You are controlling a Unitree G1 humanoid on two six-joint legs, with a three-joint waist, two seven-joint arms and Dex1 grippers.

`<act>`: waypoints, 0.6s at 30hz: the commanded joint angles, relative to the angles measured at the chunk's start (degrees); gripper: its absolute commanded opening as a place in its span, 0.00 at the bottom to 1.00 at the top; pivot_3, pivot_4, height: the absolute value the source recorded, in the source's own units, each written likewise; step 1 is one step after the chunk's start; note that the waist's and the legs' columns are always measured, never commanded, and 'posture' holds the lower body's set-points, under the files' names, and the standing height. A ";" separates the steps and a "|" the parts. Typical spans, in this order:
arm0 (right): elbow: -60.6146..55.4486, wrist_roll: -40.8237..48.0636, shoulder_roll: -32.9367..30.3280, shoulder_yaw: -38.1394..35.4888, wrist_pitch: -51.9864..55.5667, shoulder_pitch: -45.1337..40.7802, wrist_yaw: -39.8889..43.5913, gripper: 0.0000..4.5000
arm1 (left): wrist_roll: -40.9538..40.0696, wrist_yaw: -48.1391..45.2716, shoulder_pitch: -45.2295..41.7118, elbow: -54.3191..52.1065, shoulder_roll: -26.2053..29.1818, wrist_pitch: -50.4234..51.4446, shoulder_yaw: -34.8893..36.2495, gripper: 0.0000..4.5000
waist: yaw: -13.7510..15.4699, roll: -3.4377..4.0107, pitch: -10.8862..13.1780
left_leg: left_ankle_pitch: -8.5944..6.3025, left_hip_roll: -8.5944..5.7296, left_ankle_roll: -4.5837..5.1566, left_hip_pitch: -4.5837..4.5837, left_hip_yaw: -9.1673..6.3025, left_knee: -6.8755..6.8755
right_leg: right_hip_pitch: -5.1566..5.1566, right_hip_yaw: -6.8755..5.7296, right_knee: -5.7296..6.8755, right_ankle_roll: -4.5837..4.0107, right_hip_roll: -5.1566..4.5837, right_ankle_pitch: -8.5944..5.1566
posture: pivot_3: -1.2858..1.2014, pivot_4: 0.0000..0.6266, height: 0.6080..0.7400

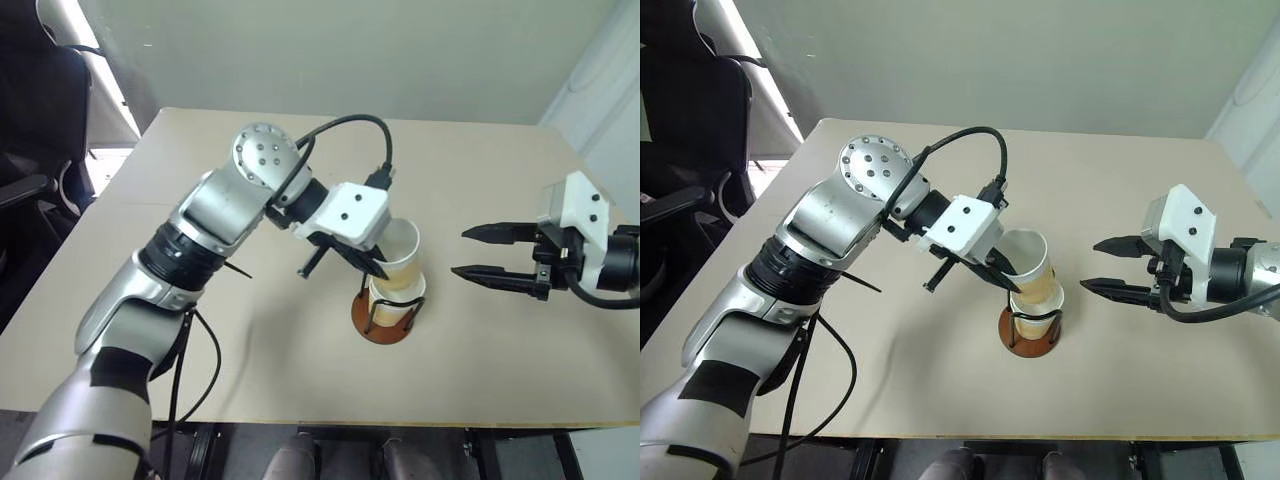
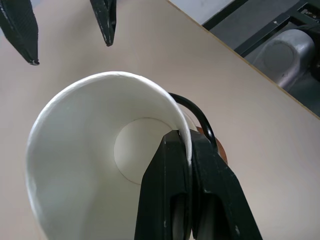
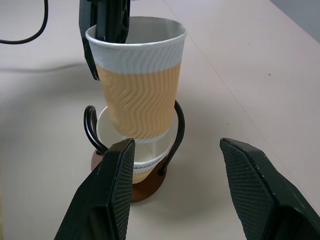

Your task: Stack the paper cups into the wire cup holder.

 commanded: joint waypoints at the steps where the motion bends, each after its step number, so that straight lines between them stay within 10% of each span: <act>1: -0.15 -0.26 -0.62 -1.36 -0.81 -1.00 -0.17 0.61 | -0.96 -2.32 -0.03 -1.88 -0.47 -0.03 0.35 0.01 | 0.00 0.00 0.00 | 0.00 0.00 0.00 0.00 0.00 0.00 | 0.00 0.00 0.00 0.00 0.00 0.00 | 0.52 0.24 1.00; 11: -0.39 0.00 -1.09 -1.96 -0.36 -0.66 0.01 0.61 | 0.04 -2.32 0.23 -1.60 -0.99 -0.71 -0.57 0.01 | 0.01 0.00 0.00 | 0.00 0.00 0.00 0.00 0.00 0.01 | 0.00 0.00 0.01 0.00 0.00 0.00 | 0.52 0.24 1.00; 18: -0.61 0.35 -1.14 -2.07 -0.06 -0.45 0.02 0.61 | 0.73 -2.32 0.15 -1.19 -1.14 -0.78 -1.22 0.46 | 0.02 0.00 0.00 | 0.00 0.00 0.00 0.00 0.00 0.02 | 0.00 0.00 0.02 0.00 0.00 0.00 | 0.52 0.24 1.00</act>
